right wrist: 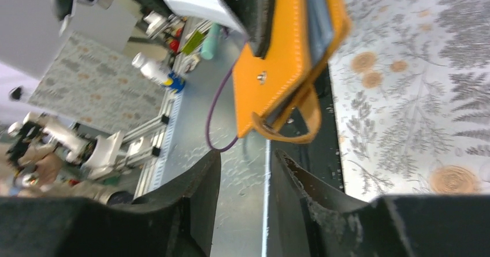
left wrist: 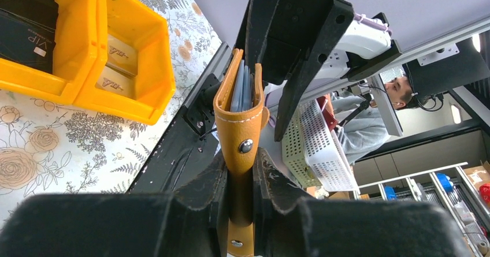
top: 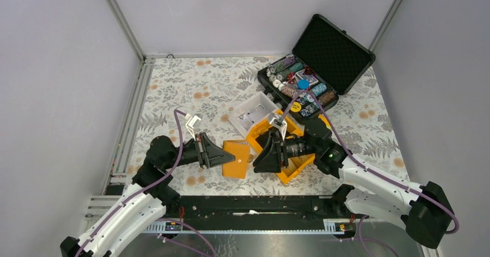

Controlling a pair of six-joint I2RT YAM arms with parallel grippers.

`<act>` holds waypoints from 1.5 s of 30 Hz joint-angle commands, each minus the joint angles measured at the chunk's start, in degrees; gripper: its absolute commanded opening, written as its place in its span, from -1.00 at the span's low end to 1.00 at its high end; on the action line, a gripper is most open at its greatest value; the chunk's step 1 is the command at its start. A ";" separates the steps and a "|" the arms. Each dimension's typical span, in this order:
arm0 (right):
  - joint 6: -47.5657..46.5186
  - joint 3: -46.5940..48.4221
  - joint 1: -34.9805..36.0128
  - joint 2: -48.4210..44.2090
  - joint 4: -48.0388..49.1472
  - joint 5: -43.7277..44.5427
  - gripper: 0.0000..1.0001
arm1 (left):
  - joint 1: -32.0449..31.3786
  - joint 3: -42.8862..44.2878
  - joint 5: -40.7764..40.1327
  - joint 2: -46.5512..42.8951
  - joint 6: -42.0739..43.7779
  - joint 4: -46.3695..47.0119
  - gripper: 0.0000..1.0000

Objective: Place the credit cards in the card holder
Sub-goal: Close the card holder at the center of the board.

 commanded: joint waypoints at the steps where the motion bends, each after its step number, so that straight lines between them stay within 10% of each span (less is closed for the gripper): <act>1: 0.53 -2.80 -0.16 -4.83 3.50 12.85 -0.01 | 0.43 1.44 -2.17 -2.07 2.84 0.96 -1.00; 10: 17.09 -10.47 0.82 -11.20 6.07 42.94 0.26 | 0.43 4.03 -23.40 -11.96 18.63 -19.95 -1.00; 15: 17.71 -6.16 8.59 -7.08 1.84 58.44 0.04 | 0.44 5.60 -31.30 -11.20 20.34 -24.46 -1.00; 28: 22.74 8.40 16.73 17.21 3.83 62.83 -0.05 | 0.43 7.13 -37.29 -10.10 20.78 -29.12 -1.00; 45: 21.86 18.62 19.40 27.04 -5.41 67.41 -0.38 | 0.43 7.02 -37.62 -10.78 20.65 -29.66 -1.00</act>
